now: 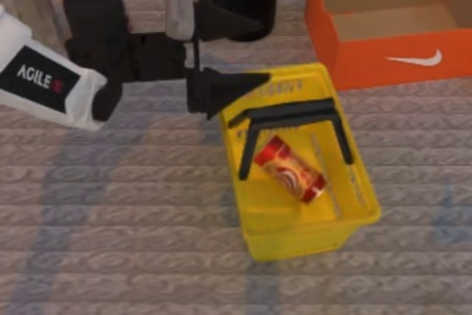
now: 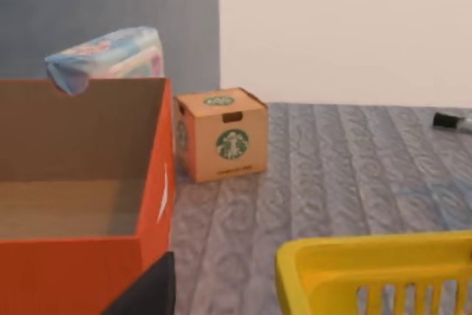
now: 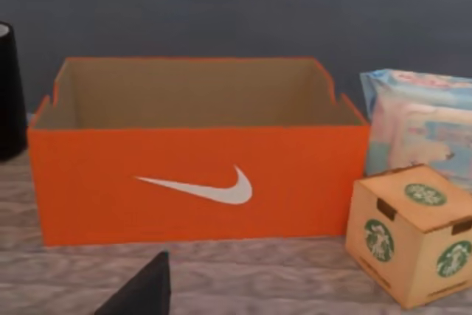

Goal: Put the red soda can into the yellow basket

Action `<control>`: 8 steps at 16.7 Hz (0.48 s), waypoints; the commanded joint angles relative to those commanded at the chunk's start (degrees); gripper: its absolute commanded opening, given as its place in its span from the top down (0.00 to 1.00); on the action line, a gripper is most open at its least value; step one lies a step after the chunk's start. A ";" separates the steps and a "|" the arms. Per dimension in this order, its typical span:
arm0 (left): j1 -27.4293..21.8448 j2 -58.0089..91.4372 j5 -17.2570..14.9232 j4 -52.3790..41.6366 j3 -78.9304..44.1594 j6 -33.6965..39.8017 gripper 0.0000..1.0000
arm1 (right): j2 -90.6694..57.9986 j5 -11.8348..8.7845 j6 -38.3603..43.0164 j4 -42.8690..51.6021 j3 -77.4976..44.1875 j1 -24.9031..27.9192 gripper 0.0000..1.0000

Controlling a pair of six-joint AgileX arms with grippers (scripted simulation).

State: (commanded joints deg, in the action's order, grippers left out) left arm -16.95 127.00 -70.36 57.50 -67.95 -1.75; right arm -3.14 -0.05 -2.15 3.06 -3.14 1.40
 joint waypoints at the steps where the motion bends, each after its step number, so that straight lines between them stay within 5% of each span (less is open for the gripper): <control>1: 0.42 -2.17 1.42 -1.01 0.93 0.41 0.00 | -2.27 -0.01 -1.44 2.09 -2.26 0.92 0.00; 8: 5.80 -30.36 18.52 -14.79 14.63 4.25 0.00 | -31.83 0.10 -16.58 24.35 -31.29 10.73 0.00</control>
State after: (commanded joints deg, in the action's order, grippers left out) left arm -11.15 96.64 -51.85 42.71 -53.32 2.50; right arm -34.97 0.05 -18.73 27.41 -34.43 12.13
